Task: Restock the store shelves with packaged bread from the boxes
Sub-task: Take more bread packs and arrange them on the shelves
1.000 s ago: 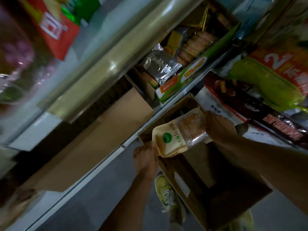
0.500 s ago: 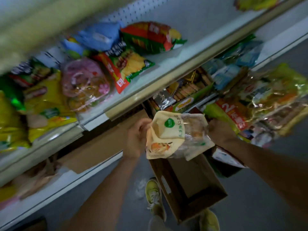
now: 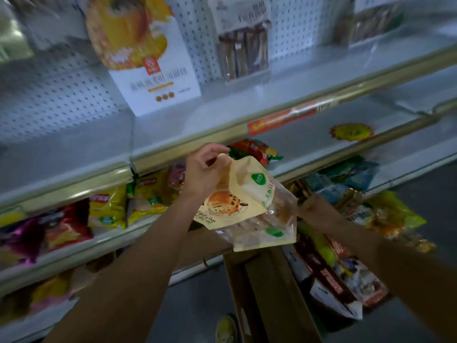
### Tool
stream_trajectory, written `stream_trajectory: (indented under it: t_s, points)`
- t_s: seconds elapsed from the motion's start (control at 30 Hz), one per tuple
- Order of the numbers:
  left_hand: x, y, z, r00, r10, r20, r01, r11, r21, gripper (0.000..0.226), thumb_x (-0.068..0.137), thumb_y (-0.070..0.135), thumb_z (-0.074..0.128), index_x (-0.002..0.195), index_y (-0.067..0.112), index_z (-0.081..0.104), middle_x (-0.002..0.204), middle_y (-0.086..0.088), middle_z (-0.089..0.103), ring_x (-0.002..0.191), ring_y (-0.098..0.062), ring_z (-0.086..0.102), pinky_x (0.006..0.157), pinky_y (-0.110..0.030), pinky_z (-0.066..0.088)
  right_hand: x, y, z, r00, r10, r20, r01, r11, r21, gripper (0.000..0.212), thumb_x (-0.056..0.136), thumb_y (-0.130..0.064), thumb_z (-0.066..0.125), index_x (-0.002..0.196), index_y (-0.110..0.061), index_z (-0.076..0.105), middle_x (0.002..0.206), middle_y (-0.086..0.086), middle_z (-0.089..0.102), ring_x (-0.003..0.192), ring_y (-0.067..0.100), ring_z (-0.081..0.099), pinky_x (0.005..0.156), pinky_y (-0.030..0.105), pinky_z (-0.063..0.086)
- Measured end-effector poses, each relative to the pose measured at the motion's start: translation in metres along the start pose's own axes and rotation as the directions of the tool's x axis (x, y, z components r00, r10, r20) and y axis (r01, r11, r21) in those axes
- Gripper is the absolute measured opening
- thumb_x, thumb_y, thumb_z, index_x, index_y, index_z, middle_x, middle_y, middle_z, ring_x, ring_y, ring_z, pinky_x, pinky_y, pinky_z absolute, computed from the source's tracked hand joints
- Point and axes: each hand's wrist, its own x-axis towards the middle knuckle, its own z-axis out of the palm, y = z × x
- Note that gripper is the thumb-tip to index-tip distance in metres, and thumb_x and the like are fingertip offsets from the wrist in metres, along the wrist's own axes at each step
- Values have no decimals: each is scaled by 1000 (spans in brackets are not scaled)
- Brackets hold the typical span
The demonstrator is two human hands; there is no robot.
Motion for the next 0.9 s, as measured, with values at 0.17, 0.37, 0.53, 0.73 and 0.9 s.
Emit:
stream_trajectory:
  t_s: [0.17, 0.37, 0.53, 0.73, 0.9]
  points:
    - [-2, 80, -30, 992, 125, 4, -125, 992, -23, 30, 86, -4, 69, 83, 25, 69, 83, 9, 69, 84, -4, 64, 75, -22, 49, -43, -71, -46, 928, -374, 6, 365, 909, 202, 103, 68, -49, 82, 148, -30, 20, 138, -15, 28, 127, 9, 34, 99, 31, 42]
    - [-8, 158, -83, 970, 215, -115, -220, 975, -34, 32, 87, 0, 66, 85, 32, 70, 68, -7, 56, 67, -15, 49, 69, -24, 40, -77, -164, -79, 801, -576, 164, 588, 808, -34, 151, 34, -78, 81, 148, -48, -13, 161, -9, 9, 147, 20, 13, 117, 52, 24]
    - [-14, 209, -143, 961, 245, -129, -249, 968, -18, 23, 85, 10, 68, 89, 33, 71, 72, -12, 59, 64, -19, 49, 68, -29, 44, -103, -222, -91, 717, -621, 316, 634, 770, 74, 130, 44, -59, 91, 150, -41, 19, 141, -14, 49, 126, 13, 49, 107, 38, 41]
    - [-28, 251, -219, 970, 210, -124, -211, 977, 7, 20, 86, -4, 69, 97, 13, 70, 83, 10, 73, 79, -4, 68, 74, -20, 53, -142, -284, -62, 636, -708, 308, 632, 707, 319, 83, 54, -36, 93, 124, -29, 48, 117, -19, 60, 105, -7, 59, 95, 27, 50]
    - [-48, 263, -282, 967, 171, -188, -157, 984, 88, 20, 85, 3, 72, 96, 20, 71, 82, 5, 73, 84, -7, 67, 85, -27, 53, -165, -339, -31, 589, -739, 327, 705, 668, 240, 116, 47, -54, 91, 145, -35, 31, 127, -22, 55, 109, -3, 53, 87, 21, 45]
